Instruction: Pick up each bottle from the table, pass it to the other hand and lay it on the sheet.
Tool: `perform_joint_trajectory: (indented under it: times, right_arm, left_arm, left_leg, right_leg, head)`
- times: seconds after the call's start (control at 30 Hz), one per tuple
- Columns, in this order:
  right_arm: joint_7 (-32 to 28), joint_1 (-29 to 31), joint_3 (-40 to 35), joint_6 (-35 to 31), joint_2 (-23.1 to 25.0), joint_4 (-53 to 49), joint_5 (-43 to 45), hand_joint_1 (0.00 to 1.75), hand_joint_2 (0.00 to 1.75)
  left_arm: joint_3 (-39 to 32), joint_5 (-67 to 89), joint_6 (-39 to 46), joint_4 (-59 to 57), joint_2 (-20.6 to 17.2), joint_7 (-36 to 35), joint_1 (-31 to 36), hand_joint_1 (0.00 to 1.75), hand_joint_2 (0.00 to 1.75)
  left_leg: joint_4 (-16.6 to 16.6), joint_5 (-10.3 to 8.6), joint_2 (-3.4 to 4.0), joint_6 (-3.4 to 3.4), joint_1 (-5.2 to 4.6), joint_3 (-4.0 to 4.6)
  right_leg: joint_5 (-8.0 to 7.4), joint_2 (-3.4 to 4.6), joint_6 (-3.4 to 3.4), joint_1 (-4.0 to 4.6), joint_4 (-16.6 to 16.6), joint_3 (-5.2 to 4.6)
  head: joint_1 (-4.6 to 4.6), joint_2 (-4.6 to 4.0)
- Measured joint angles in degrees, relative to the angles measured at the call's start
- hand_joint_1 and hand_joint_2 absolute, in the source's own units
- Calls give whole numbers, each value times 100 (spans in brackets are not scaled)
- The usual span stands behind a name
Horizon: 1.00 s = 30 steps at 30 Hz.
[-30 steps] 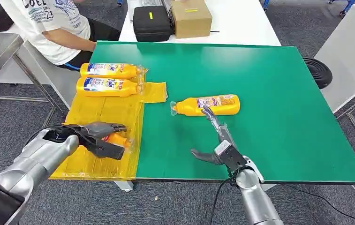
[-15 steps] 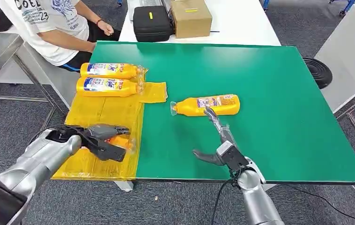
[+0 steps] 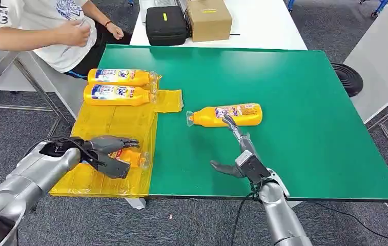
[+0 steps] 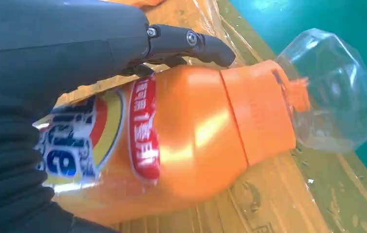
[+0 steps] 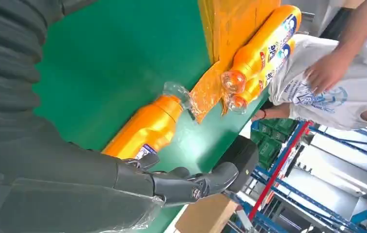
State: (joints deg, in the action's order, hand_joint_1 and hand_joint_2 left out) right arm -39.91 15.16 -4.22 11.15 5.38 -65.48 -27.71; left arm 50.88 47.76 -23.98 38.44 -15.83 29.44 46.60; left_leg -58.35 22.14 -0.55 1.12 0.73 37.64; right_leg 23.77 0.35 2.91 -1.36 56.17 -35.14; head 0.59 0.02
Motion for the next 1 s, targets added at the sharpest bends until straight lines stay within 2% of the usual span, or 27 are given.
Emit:
perform_joint_trajectory:
  times: [0.43, 0.53, 0.6, 0.63, 0.73, 0.83, 1.0]
  right_arm:
    - [0, 178, -2, -146, -17, 219, -11, 0, 175]
    - [29, 188, -2, -234, -50, 234, -205, 0, 175]
    - [144, 180, 0, -262, -92, 208, -403, 0, 175]
    - [182, 175, 7, -262, -114, 186, -464, 0, 175]
    - [271, 177, 61, -232, -190, 147, -647, 0, 175]
    - [295, 193, 74, -201, -262, 166, -724, 0, 175]
    - [315, 201, 74, -271, -363, 234, -837, 0, 175]
  left_arm:
    - [46, -512, -101, 472, -251, 284, -67, 0, 0]
    - [-91, -1014, 289, 666, -260, 709, -181, 0, 0]
    - [-436, -1551, 720, 884, -137, 942, -449, 0, 0]
    - [-630, -1712, 855, 989, -72, 1001, -592, 0, 175]
    - [-1173, -2178, 1099, 1396, 229, 1062, -1042, 0, 175]
    - [-1586, -2446, 990, 1739, 468, 1073, -1342, 0, 175]
    - [-1965, -2496, 916, 2070, 636, 1073, -1625, 0, 175]
  left_leg:
    - [0, 0, -1, 0, 0, 0]
    - [0, 0, -1, 0, 0, -1]
    - [0, 1, -1, 1, -3, -1]
    - [0, 1, -1, 1, -3, -1]
    - [0, 4, -1, 2, -6, 1]
    - [0, 6, 0, 1, -9, 2]
    - [0, 5, -1, 0, -6, 2]
  right_leg:
    - [0, 0, 0, 0, 0, -1]
    - [0, 0, 0, 0, -2, -1]
    - [1, 0, 1, -5, -2, -1]
    - [1, 0, 1, -6, -3, -2]
    - [1, 0, 1, -11, -4, -2]
    - [1, 0, 2, -13, -4, -2]
    - [1, 0, 1, -4, -3, -2]
  head:
    - [0, 0]
    - [-2, 0]
    - [2, 0]
    - [2, 0]
    - [4, 0]
    - [0, 0]
    - [2, 0]
